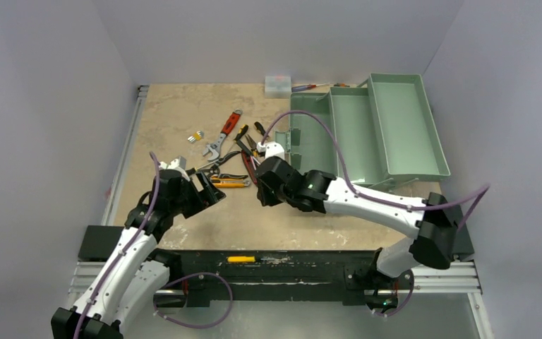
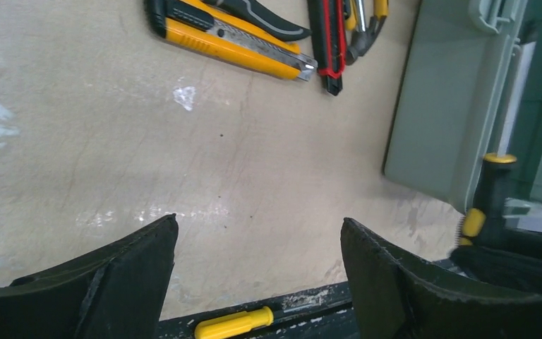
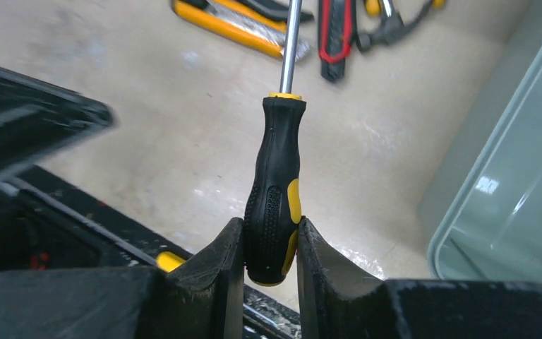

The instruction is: Pack the tool kit

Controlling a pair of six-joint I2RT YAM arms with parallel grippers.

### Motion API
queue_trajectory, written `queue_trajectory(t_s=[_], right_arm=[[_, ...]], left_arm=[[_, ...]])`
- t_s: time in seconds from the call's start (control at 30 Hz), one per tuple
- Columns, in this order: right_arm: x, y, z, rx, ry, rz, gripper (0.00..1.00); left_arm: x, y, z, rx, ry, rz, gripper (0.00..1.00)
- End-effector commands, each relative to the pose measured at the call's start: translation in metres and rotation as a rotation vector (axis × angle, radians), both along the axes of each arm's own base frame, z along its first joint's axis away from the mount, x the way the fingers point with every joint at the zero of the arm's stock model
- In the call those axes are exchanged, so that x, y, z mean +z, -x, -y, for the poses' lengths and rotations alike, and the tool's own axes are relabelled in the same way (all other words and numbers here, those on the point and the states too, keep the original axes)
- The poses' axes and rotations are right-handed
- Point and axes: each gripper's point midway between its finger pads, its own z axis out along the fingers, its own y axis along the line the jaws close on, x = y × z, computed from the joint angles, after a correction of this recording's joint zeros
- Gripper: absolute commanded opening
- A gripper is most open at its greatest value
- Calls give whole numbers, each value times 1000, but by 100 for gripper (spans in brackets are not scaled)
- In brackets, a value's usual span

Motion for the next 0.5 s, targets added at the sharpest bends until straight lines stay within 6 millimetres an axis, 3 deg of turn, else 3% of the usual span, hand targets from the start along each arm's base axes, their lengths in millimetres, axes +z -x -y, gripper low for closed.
queue_trajectory(t_s=[0.0,0.13,0.33,0.47], right_arm=[[81,-10,1,76,-74,134,0],[134,-29,40,-18,-3,228,0],[184,-67,155,-323,177,353,0],[214,-78,223,-500,243,452,0]], left_arm=[[12,-4,21,-126,73,93,82],[3,0,25,-164,82,89,82],[-6,5,25,-186,70,57,82],[-7,4,27,-187,80,56,82]])
